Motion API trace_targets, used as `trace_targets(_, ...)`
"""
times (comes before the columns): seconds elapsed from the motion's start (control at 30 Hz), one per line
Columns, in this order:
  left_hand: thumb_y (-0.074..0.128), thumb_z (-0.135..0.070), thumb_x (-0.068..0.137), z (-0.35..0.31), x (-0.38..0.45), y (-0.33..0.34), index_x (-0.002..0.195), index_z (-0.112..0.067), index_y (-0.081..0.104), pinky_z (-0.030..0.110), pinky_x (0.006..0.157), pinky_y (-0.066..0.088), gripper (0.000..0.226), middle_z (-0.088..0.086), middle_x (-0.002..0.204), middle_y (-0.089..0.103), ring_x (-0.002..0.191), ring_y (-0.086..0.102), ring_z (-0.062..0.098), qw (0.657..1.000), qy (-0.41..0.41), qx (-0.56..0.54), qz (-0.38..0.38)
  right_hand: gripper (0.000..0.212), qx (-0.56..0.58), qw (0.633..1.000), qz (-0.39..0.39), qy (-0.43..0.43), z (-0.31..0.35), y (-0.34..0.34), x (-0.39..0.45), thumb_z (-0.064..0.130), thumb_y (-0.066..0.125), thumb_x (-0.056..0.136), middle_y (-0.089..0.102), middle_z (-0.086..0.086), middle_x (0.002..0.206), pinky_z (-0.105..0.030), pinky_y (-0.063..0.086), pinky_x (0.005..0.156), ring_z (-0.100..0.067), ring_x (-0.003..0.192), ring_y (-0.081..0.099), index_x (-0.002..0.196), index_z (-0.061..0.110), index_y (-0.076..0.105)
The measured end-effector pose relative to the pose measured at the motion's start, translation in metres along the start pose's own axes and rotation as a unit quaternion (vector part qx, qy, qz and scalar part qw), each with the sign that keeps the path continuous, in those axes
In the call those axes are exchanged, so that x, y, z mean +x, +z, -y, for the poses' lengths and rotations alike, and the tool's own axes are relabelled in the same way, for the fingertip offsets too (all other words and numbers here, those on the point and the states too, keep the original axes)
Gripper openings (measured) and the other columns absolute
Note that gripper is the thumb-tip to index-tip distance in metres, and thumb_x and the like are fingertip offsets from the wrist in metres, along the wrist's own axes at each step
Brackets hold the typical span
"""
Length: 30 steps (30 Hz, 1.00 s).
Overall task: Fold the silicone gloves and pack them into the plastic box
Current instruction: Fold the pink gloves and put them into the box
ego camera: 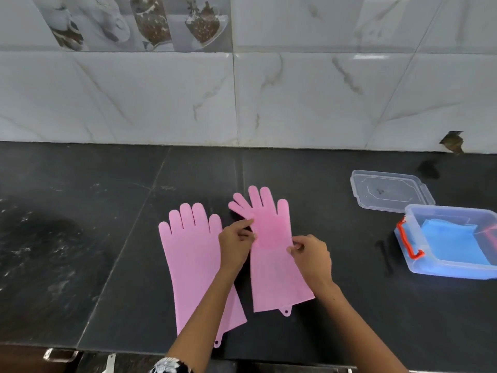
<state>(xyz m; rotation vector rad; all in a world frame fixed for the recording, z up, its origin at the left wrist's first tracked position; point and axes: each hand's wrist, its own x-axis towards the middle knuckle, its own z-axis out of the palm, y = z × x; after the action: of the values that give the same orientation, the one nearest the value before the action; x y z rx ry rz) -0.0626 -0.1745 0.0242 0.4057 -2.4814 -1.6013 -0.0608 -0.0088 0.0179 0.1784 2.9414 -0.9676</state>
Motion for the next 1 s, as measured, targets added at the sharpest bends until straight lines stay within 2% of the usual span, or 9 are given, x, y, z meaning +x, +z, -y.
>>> trace_targets(0.1, 0.071, 0.006, 0.077, -0.002, 0.003, 0.013, 0.109, -0.003, 0.07, 0.028, 0.084, 0.055, 0.033, 0.015, 0.09, 0.072, 0.079, 0.066, 0.021, 0.999, 0.002, 0.03, 0.011, 0.013, -0.004, 1.0, 0.007, 0.025, -0.015, -0.005, -0.003, 0.019, 0.065, 0.086, 0.061, -0.001, 0.091, -0.017, 0.032, 0.054, -0.011, 0.068, 0.051, 0.097, 0.013, 0.069)
trace_targets(0.23, 0.068, 0.008, 0.078, 0.01, 0.005, 0.012, 0.102, 0.001, 0.071, 0.021, 0.079, 0.049, 0.025, 0.016, 0.101, 0.069, 0.081, 0.065, 0.023, 0.997, -0.003, 0.066, -0.026, 0.021, 0.007, 0.999, 0.016, 0.038, -0.02, -0.001, -0.011, 0.019, 0.065, 0.086, 0.061, -0.001, 0.097, -0.023, 0.042, 0.068, -0.013, 0.076, 0.056, 0.106, 0.013, 0.067)
trace_targets(0.43, 0.063, 0.007, 0.083, 0.021, 0.008, 0.003, 0.106, 0.003, 0.069, 0.02, 0.083, 0.045, 0.023, 0.017, 0.104, 0.067, 0.092, 0.063, 0.027, 0.989, 0.007, 0.145, -0.025, 0.014, 0.002, 0.999, 0.014, 0.034, -0.016, 0.013, -0.016, 0.018, 0.063, 0.087, 0.061, 0.001, 0.096, -0.022, 0.047, 0.066, -0.012, 0.074, 0.058, 0.099, 0.015, 0.069)
trace_targets(0.53, 0.062, 0.004, 0.086, 0.023, 0.007, 0.003, 0.106, 0.003, 0.068, 0.017, 0.084, 0.042, 0.021, 0.017, 0.104, 0.066, 0.092, 0.062, 0.025, 0.987, 0.001, 0.156, -0.028, 0.016, -0.012, 1.0, 0.009, 0.027, -0.016, 0.016, -0.017, 0.02, 0.062, 0.088, 0.061, 0.002, 0.095, -0.02, 0.044, 0.064, -0.011, 0.073, 0.057, 0.102, 0.016, 0.069)
trace_targets(0.77, 0.058, 0.004, 0.088, 0.02, 0.004, 0.002, 0.101, 0.005, 0.069, 0.015, 0.079, 0.041, 0.016, 0.018, 0.101, 0.066, 0.088, 0.062, 0.024, 0.985, 0.005, 0.167, -0.031, 0.016, -0.059, 0.998, 0.023, 0.005, -0.016, 0.012, -0.016, 0.025, 0.06, 0.09, 0.06, 0.004, 0.098, -0.023, 0.048, 0.065, -0.011, 0.074, 0.057, 0.102, 0.017, 0.067)
trace_targets(0.87, 0.058, 0.008, 0.086, 0.019, 0.001, -0.013, 0.097, 0.002, 0.072, 0.012, 0.076, 0.044, 0.019, 0.016, 0.097, 0.069, 0.084, 0.064, 0.023, 0.985, 0.021, 0.165, -0.049, 0.024, -0.072, 0.997, 0.007, -0.019, -0.01, 0.011, -0.019, 0.029, 0.059, 0.09, 0.061, 0.005, 0.108, -0.024, 0.051, 0.076, -0.009, 0.085, 0.058, 0.113, 0.022, 0.063)
trace_targets(0.93, 0.058, 0.009, 0.084, 0.022, 0.0, -0.033, 0.099, 0.001, 0.072, 0.017, 0.08, 0.045, 0.022, 0.015, 0.099, 0.068, 0.087, 0.064, 0.024, 0.982, 0.016, 0.168, -0.087, 0.033, -0.057, 0.997, -0.01, -0.057, 0.0, 0.012, -0.025, 0.031, 0.059, 0.09, 0.061, 0.006, 0.119, -0.024, 0.049, 0.088, -0.01, 0.101, 0.06, 0.122, 0.024, 0.06)
trace_targets(1.0, 0.057, 0.012, 0.082, 0.031, 0.0, -0.06, 0.101, 0.0, 0.071, 0.024, 0.084, 0.047, 0.026, 0.015, 0.102, 0.066, 0.089, 0.063, 0.025, 0.976, 0.007, 0.178, -0.128, 0.032, -0.039, 0.992, -0.01, -0.117, 0.016, 0.018, -0.031, 0.033, 0.059, 0.09, 0.062, 0.007, 0.122, -0.023, 0.046, 0.094, -0.009, 0.106, 0.06, 0.122, 0.026, 0.061)
